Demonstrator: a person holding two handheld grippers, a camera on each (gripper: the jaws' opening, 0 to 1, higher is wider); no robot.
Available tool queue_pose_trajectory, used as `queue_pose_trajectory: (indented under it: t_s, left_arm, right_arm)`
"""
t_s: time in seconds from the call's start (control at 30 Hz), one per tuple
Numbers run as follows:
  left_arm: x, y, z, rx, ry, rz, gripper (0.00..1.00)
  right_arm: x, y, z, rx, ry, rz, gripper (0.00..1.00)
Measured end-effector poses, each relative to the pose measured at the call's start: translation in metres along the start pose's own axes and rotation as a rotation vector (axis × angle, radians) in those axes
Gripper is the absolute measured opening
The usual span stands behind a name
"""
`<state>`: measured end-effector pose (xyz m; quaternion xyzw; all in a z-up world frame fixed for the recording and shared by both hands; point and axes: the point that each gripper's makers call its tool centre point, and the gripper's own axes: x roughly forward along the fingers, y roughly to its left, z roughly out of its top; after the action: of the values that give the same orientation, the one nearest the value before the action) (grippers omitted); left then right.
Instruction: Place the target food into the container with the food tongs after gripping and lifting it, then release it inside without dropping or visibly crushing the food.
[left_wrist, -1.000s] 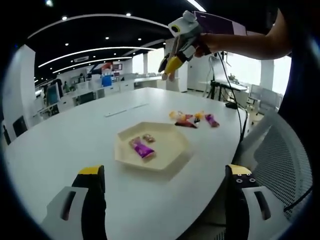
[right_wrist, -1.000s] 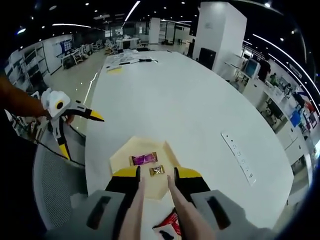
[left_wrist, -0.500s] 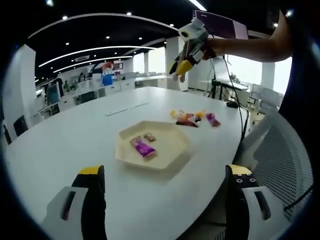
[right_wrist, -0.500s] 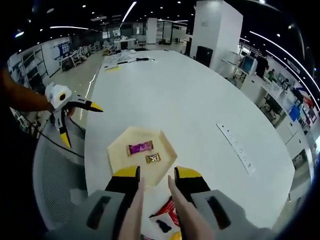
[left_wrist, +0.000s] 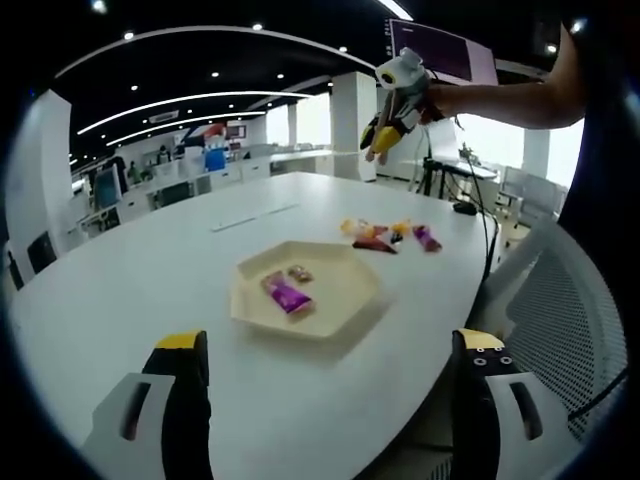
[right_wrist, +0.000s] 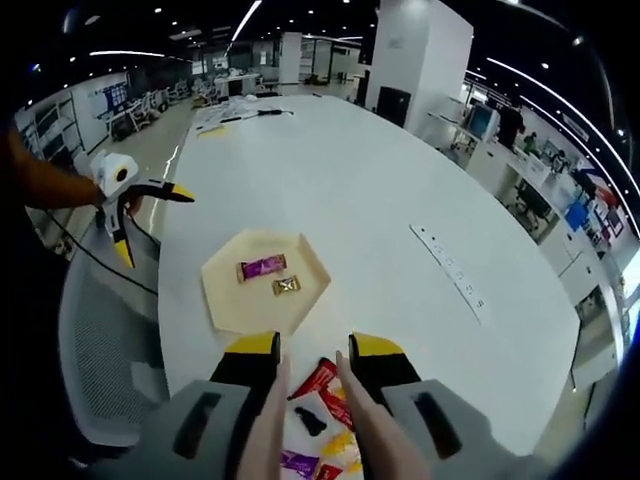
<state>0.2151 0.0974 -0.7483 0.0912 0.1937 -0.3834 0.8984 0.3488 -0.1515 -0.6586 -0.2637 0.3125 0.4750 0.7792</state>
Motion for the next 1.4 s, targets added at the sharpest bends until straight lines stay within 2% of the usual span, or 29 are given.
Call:
queue_pose_trajectory:
  t_s: [0.3, 0.73, 0.9, 1.4]
  left_arm:
    - [0.000, 0.000, 0.000, 0.000, 0.001, 0.000, 0.98]
    - [-0.001, 0.000, -0.001, -0.003, 0.000, 0.000, 0.98]
    - [0.000, 0.000, -0.001, -0.001, 0.002, -0.003, 0.98]
    - [0.000, 0.000, -0.002, -0.001, 0.008, -0.002, 0.98]
  right_arm:
    - [-0.011, -0.009, -0.027, 0.010, 0.030, -0.018, 0.27]
    - [-0.015, -0.011, -0.034, 0.018, 0.022, -0.034, 0.27]
    - [-0.010, -0.010, -0.044, -0.045, 0.030, -0.021, 0.27]
    - [0.012, -0.003, -0.077, -0.030, 0.042, 0.017, 0.26]
